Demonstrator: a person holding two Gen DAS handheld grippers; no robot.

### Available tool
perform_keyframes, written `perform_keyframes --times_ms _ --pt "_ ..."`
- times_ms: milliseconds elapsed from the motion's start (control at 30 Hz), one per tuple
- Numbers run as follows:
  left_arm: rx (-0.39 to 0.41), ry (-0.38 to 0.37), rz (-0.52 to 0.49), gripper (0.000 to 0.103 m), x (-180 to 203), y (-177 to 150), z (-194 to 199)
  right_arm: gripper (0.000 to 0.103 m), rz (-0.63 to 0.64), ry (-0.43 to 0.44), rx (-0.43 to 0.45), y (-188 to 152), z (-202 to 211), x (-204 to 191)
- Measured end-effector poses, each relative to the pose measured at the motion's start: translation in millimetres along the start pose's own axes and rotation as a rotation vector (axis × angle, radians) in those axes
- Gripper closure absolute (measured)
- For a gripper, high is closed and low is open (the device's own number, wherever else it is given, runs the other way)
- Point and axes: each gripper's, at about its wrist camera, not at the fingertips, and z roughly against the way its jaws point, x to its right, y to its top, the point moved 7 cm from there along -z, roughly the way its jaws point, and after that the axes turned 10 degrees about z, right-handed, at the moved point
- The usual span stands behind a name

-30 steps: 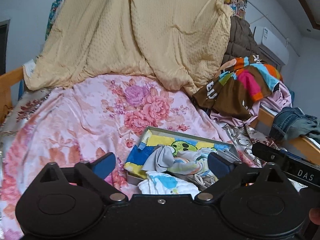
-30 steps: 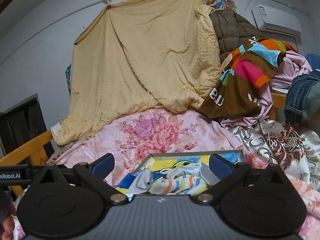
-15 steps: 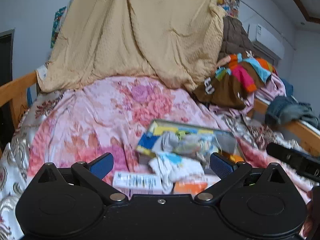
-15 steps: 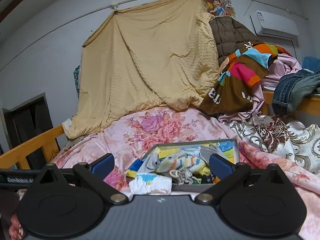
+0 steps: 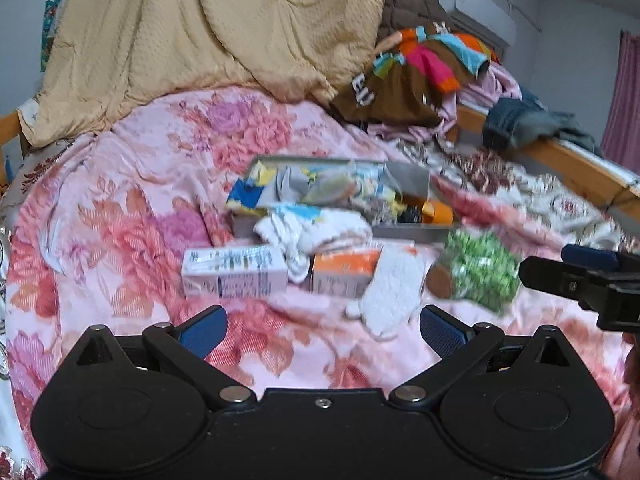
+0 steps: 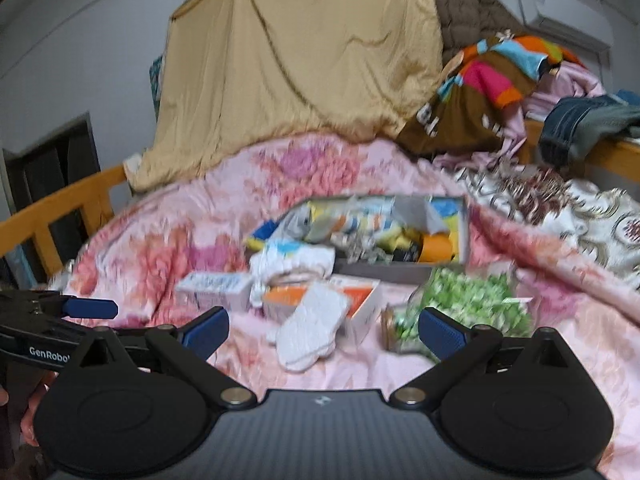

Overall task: Organize soft objects
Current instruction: 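Raise both grippers from the tray and move back toward the remaining items, then reach the left gripper to the white towel while the right gripper reaches the foam insole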

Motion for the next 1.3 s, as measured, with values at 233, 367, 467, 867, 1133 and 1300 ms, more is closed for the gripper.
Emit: perform_keyframes --times_ms 233,367,467,867,1133,1300 --pt "-0.062 0.036 0.001 0.001 -19.8 -17.8 -15.3 0.0 0.031 0.023 -0.08 -18.1 -28.3 -12.8" --pt "-0.076 0.052 0.008 0.001 -31.1 -22.3 -21.0 0.0 0.036 0.041 -0.118 -25.7 -43.1 -19.3" --pt "-0.077 0.058 0.009 0.001 -38.9 -23.3 -22.8 0.0 0.043 0.044 -0.125 -27.5 -51.1 -23.9" --pt "-0.075 0.094 0.045 0.001 -62.9 -20.3 -35.5 0.0 0.013 0.027 -0.15 -34.1 -73.4 -20.7" --pt "-0.042 0.077 0.087 0.001 -70.8 1.8 -47.5 0.0 -0.015 -0.013 -0.127 -32.2 -82.7 -12.2" --pt "-0.025 0.041 0.098 0.001 -67.3 16.7 -64.4 0.0 -0.055 0.018 -0.143 -33.5 -95.2 -11.1"
